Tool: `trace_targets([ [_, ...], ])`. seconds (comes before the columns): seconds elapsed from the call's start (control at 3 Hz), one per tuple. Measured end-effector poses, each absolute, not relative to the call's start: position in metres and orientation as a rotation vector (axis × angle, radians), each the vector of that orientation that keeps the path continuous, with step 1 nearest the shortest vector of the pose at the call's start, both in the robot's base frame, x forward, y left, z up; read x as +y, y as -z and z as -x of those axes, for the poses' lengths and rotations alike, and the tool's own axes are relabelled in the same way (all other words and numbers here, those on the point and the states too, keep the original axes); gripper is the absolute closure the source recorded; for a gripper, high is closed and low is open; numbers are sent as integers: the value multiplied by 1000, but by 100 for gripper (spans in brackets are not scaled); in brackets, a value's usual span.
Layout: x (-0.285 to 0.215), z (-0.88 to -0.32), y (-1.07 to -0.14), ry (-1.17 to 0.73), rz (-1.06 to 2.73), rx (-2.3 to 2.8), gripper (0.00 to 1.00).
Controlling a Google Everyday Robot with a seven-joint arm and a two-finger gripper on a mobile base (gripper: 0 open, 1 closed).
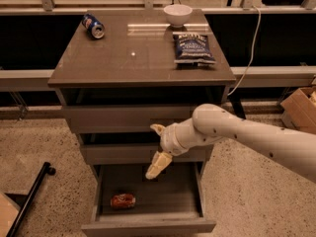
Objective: Pick coke can from bottom drawer and place on counter
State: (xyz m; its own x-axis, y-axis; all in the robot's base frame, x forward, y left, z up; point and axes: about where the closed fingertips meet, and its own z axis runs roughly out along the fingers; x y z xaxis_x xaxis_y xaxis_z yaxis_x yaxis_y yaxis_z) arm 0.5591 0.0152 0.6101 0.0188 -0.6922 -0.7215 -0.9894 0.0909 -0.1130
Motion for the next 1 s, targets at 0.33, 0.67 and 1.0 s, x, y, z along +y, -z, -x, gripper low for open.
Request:
trace_targets([
  [0.33, 23, -558, -594, -593, 1648, 1752, 0],
  [0.67, 38, -559, -562, -616, 1659, 1732, 0],
  [1.0, 52, -563, -524, -662, 1665, 1714, 0],
])
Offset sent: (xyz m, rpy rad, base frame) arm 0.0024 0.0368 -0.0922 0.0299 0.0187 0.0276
